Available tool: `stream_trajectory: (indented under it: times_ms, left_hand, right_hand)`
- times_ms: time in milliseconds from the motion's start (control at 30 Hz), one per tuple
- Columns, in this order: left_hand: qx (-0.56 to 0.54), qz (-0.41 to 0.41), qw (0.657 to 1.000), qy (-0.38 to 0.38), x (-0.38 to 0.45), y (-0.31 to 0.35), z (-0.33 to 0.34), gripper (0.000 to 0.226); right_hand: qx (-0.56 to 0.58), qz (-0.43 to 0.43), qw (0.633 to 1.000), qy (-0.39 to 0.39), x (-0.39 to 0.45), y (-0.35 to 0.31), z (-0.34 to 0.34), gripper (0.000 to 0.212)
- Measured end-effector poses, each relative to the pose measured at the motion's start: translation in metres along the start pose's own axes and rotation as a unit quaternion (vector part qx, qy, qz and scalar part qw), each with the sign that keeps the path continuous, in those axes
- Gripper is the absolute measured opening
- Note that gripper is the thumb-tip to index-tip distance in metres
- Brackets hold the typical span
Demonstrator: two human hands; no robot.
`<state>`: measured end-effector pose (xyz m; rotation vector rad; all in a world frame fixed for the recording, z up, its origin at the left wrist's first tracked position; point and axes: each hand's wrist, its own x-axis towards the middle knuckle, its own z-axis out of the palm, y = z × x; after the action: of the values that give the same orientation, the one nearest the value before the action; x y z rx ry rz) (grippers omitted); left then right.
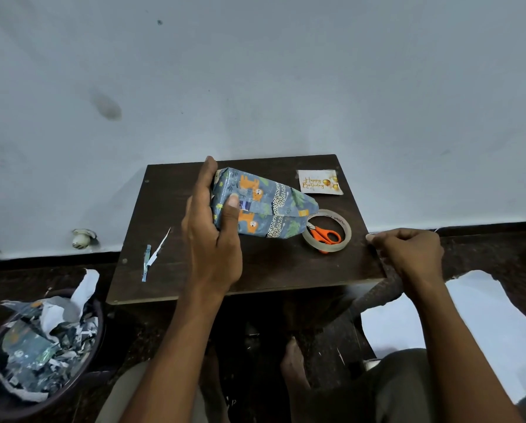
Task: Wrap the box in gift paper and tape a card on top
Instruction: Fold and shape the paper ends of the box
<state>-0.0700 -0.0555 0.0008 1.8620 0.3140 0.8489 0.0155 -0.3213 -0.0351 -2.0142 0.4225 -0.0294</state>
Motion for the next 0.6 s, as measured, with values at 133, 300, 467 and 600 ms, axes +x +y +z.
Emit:
stream_trajectory:
  times_ms: [133, 300, 467, 600]
  left_hand:
    - [-0.011, -0.005, 1.000, -0.007, 0.000, -0.001, -0.002, 0.054]
    - [-0.033, -0.024, 0.999, -0.026, 0.003, -0.001, -0.003, 0.053]
    - [-0.013, -0.150, 0.986, -0.078, 0.006, -0.012, -0.003, 0.056]
    - [-0.007, -0.276, 0.959, -0.064, 0.014, -0.029, -0.006, 0.030]
  right_hand:
    - [0.009, 0.022, 1.000, -0.014, 0.003, 0.003, 0.001, 0.016]
    - [-0.025, 0.002, 0.999, -0.026, 0.002, 0.003, 0.002, 0.018]
    - [-0.045, -0.014, 0.999, -0.018, 0.003, 0.003, 0.003, 0.013]
    - [-0.043, -0.013, 0.999, -0.019, 0.002, 0.001, 0.004, 0.013]
